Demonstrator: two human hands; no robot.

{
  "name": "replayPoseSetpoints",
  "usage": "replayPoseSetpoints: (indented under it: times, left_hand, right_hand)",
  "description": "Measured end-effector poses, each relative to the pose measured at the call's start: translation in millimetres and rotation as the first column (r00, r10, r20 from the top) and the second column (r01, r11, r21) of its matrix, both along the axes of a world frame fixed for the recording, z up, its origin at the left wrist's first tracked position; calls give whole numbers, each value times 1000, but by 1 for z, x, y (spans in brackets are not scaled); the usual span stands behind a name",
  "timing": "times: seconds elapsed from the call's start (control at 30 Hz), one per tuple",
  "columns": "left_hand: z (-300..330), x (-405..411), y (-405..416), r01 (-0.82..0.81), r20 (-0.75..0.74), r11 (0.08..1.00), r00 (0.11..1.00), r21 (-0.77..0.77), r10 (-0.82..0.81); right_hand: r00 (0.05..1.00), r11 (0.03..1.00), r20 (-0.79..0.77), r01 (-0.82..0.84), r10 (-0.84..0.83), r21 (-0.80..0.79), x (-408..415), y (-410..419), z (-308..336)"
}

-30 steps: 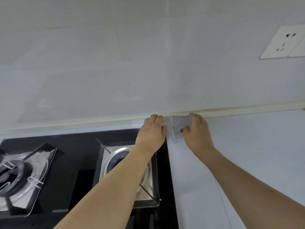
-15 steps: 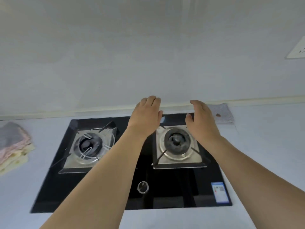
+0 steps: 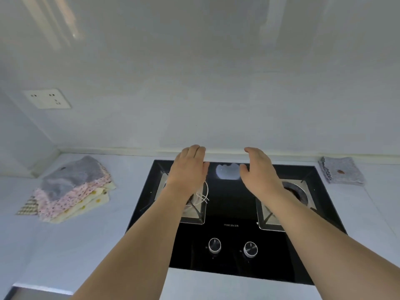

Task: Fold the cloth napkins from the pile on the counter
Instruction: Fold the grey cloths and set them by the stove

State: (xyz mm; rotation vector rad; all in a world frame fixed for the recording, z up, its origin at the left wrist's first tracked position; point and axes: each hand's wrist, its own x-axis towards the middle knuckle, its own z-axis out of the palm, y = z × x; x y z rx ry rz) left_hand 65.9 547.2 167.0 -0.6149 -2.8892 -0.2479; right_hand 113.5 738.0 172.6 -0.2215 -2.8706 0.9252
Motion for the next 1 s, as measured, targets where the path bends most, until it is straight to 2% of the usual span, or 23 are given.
replayPoseSetpoints:
  times: [0.2,0.4,0.63,0.8,1.0]
  left_hand:
    - [-2,-15,-87,-54,0,996,999,65,54]
    - [-12,-39,-204,-69,35,996,997,52,67]
    - [-20,-59,-319,-209,101,974,975,90,200]
    - [-16,-64,-385,-385,212,857,920,343,329]
    - [-39,-87,-490,-440,300,864,882,243,364]
  right_hand:
    - [996,996,22,-83,82,26,-19,-86,-1]
    - [985,987,65,-161,162,-14,-47,-207,0]
    - [959,960,38,-280,280,-7,-98,-319,1]
    - [901,903,64,-430,429,-7,-114,-376,-23]
    - [856,860,164,-505,490,67,-151,-447,-54]
